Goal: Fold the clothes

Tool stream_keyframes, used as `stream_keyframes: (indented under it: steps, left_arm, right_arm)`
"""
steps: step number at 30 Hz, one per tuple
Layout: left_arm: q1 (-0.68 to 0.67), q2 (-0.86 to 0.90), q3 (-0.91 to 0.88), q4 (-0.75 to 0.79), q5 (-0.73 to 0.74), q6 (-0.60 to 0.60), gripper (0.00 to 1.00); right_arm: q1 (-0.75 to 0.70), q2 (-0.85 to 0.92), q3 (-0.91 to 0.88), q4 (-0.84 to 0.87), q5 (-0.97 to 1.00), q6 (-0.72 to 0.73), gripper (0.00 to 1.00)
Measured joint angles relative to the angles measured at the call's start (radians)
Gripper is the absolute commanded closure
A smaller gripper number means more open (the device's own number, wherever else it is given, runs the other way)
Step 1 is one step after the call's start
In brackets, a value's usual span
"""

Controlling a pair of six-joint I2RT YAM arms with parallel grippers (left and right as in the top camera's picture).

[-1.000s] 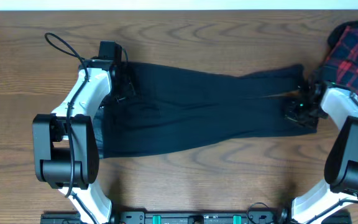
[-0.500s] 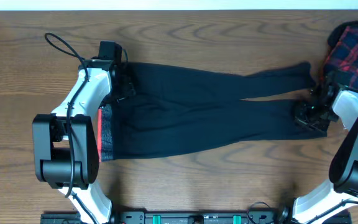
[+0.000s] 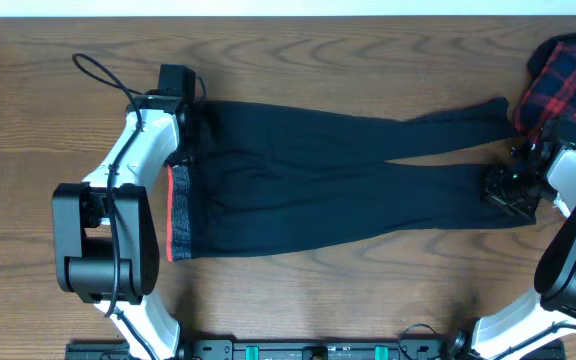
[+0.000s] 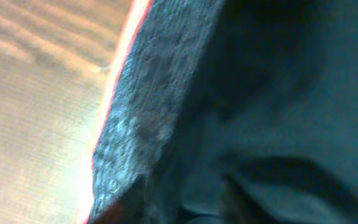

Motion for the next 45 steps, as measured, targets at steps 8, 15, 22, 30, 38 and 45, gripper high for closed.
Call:
stream_keyframes:
  steps: [8,15,22,30,38,45]
  left_arm:
    - [-0.019,0.000,0.000,0.151,0.078,0.079,0.94]
    - [-0.031,0.002,0.000,0.228,0.097,0.107,0.94]
    - [-0.031,0.088,0.000,0.259,0.098,0.111,0.94]
    - [-0.031,0.133,0.000,0.354,0.097,0.111,0.94]
    - [-0.031,0.186,0.010,0.441,0.101,0.111,0.94]
    - [-0.031,0.223,0.012,0.602,0.100,0.111,0.94]
  right_arm:
    - [0.026,-0.076,-0.029,0.030,-0.046,-0.035,0.79]
    - [0.077,-0.296,-0.031,0.011,-0.121,-0.075,0.80]
    - [0.119,-0.408,-0.031,-0.028,-0.144,-0.088,0.81]
    - [0.127,-0.452,-0.031,-0.070,-0.148,-0.091,0.81]
    - [0.127,-0.453,-0.031,-0.074,-0.149,-0.091,0.81]
    - [0.127,-0.453,-0.031,-0.040,-0.150,-0.092,0.81]
